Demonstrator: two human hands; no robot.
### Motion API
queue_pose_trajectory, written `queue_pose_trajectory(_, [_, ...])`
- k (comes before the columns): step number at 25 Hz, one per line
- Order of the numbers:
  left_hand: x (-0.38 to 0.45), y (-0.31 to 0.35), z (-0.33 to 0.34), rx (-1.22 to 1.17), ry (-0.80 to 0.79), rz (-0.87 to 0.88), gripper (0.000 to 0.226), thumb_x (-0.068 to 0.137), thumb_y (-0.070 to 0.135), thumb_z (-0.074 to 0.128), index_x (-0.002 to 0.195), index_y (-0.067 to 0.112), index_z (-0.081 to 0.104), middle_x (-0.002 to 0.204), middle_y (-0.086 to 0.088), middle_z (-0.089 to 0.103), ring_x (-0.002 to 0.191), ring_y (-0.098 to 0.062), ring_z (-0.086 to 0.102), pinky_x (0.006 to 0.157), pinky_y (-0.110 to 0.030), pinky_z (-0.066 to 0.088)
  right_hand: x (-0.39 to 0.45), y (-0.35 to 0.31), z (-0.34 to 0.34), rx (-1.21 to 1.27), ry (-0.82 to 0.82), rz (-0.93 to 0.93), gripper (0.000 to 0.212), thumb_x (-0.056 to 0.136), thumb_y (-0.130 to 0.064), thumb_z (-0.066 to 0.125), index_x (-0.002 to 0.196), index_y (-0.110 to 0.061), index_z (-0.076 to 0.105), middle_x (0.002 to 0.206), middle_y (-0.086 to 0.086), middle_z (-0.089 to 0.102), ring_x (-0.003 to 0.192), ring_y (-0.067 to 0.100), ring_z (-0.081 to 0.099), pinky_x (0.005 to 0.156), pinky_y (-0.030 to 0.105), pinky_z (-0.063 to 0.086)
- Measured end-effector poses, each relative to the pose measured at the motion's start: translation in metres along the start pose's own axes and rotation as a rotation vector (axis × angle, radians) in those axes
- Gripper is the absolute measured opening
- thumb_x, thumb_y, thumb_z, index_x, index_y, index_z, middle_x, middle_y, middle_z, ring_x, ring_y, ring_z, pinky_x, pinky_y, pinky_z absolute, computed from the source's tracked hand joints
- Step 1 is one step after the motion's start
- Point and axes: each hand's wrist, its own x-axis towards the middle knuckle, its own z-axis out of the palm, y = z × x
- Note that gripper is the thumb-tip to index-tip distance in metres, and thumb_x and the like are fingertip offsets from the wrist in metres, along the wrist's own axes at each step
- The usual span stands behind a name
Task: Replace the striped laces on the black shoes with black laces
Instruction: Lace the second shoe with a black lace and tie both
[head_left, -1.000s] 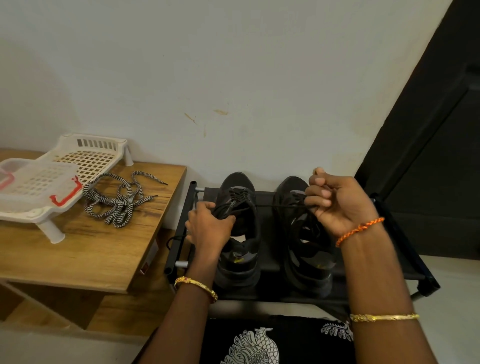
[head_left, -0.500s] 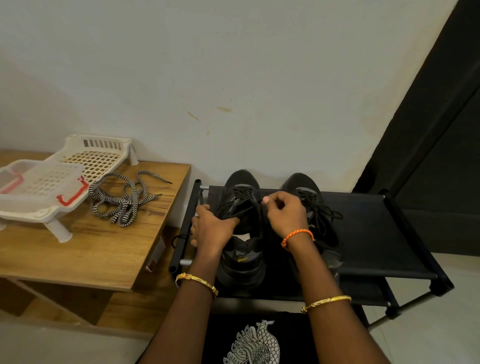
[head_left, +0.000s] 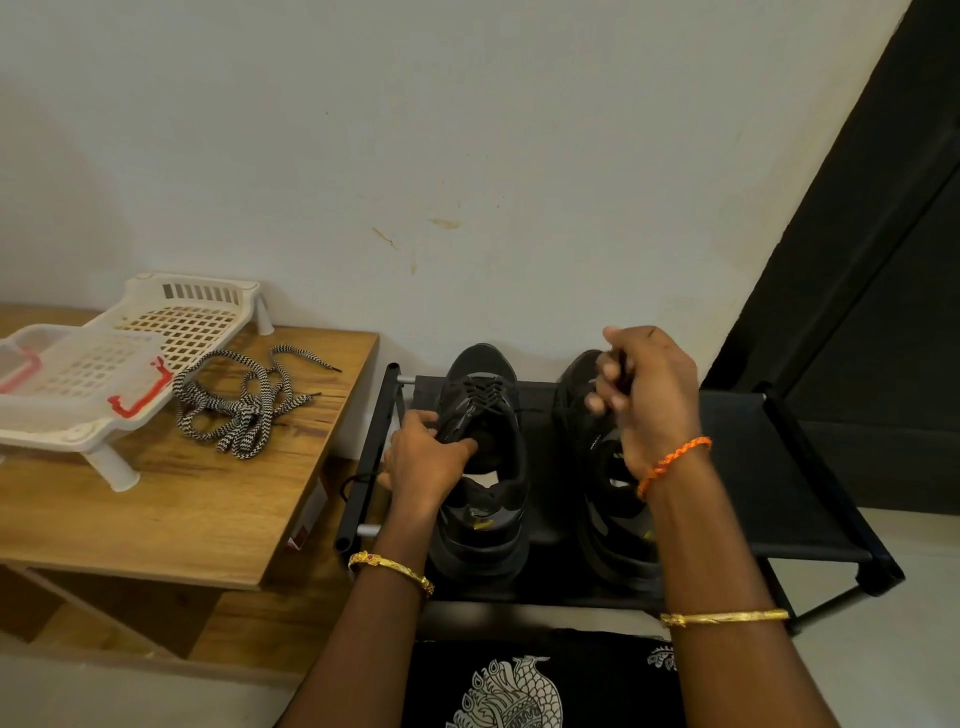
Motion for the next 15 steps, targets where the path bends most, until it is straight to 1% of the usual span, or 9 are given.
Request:
queue_pose_trajectory(2, [0.002,0.001,-0.002,0.019,-0.032,0.076,0.033,0.074,0.041,0.073,0.100,0.035,0.053,0.115,0.007,0.060,0.118,-0.018,0.047,0.102,-0.043,0.027,0.005,0.020,-0.001,-0.430,0.067,-0.037,0.015,0.086,-0.014,0.059,0.073,-0.015,0.053,0.060,0.001,0.052,0.043,0.012,0.043,0.046,0.024,0.039])
queue_pose_trajectory(3, [0.002,0.002,-0.002,-0.014,-0.061,0.100,0.026,0.074,0.047,0.070,0.093,0.036,0.055,0.110,0.008,0.060,0.116,-0.017,0.047,0.102,-0.042,0.029,0.008,0.032,-0.002,-0.617,0.062,-0.072,0.010,0.085,-0.018,0.061,0.076,-0.016,0.058,0.067,0.001,0.057,0.055,0.013,0.051,0.056,0.026,0.043])
queue_pose_trajectory(5, [0.002,0.005,0.000,-0.126,-0.103,0.115,0.026,0.078,0.057,0.060,0.087,0.032,0.059,0.099,0.010,0.062,0.110,-0.015,0.051,0.095,-0.033,0.035,0.010,0.056,0.001,-0.828,-0.060,-0.063,0.011,0.087,-0.027,0.063,0.084,-0.016,0.065,0.080,0.000,0.064,0.076,0.014,0.059,0.071,0.024,0.044])
queue_pose_trajectory(6, [0.002,0.006,0.001,-0.129,-0.089,0.128,0.027,0.084,0.056,0.055,0.087,0.029,0.058,0.094,0.010,0.061,0.104,-0.014,0.053,0.088,-0.029,0.033,0.010,0.066,0.004,-0.870,-0.132,-0.019,0.017,0.088,-0.032,0.062,0.086,-0.016,0.066,0.082,0.000,0.065,0.079,0.013,0.059,0.072,0.023,0.043])
queue_pose_trajectory(8, [0.002,0.006,0.004,-0.074,-0.024,0.167,0.028,0.095,0.046,0.046,0.088,0.021,0.056,0.085,0.008,0.058,0.092,-0.013,0.053,0.082,-0.029,0.032,0.010,0.081,0.009,-0.900,-0.173,0.028,0.023,0.088,-0.036,0.063,0.083,-0.014,0.066,0.075,-0.003,0.063,0.073,0.011,0.057,0.065,0.021,0.043])
queue_pose_trajectory(10, [0.005,0.006,0.005,-0.109,0.004,0.189,0.025,0.098,0.036,0.046,0.087,0.015,0.053,0.078,0.005,0.055,0.082,-0.014,0.054,0.067,-0.023,0.038,0.013,0.088,0.012,-0.862,-0.095,0.008,0.022,0.087,-0.031,0.066,0.074,-0.014,0.061,0.066,-0.005,0.058,0.063,0.005,0.052,0.057,0.015,0.040])
queue_pose_trajectory(11, [0.006,0.006,0.006,-0.120,0.009,0.193,0.023,0.098,0.033,0.046,0.087,0.014,0.053,0.076,0.004,0.053,0.077,-0.013,0.053,0.058,-0.018,0.036,0.014,0.089,0.012,-0.838,-0.052,0.001,0.023,0.086,-0.028,0.067,0.069,-0.015,0.058,0.064,-0.005,0.056,0.060,0.004,0.050,0.056,0.015,0.039])
queue_pose_trajectory(13, [0.007,0.006,0.005,-0.124,0.049,0.178,0.023,0.099,0.032,0.047,0.088,0.013,0.052,0.075,0.005,0.052,0.070,-0.006,0.049,0.052,-0.014,0.030,0.016,0.091,0.009,-0.780,0.015,0.016,0.025,0.088,-0.020,0.065,0.067,-0.013,0.053,0.065,-0.002,0.059,0.061,0.006,0.052,0.060,0.021,0.043])
queue_pose_trajectory(15, [0.008,0.005,0.002,-0.151,0.107,0.149,0.024,0.098,0.033,0.048,0.087,0.012,0.052,0.075,0.005,0.052,0.068,-0.004,0.048,0.052,-0.014,0.029,0.018,0.091,0.005,-0.673,0.023,0.083,0.021,0.091,-0.015,0.060,0.072,-0.008,0.053,0.075,0.006,0.065,0.068,0.013,0.061,0.068,0.031,0.053])
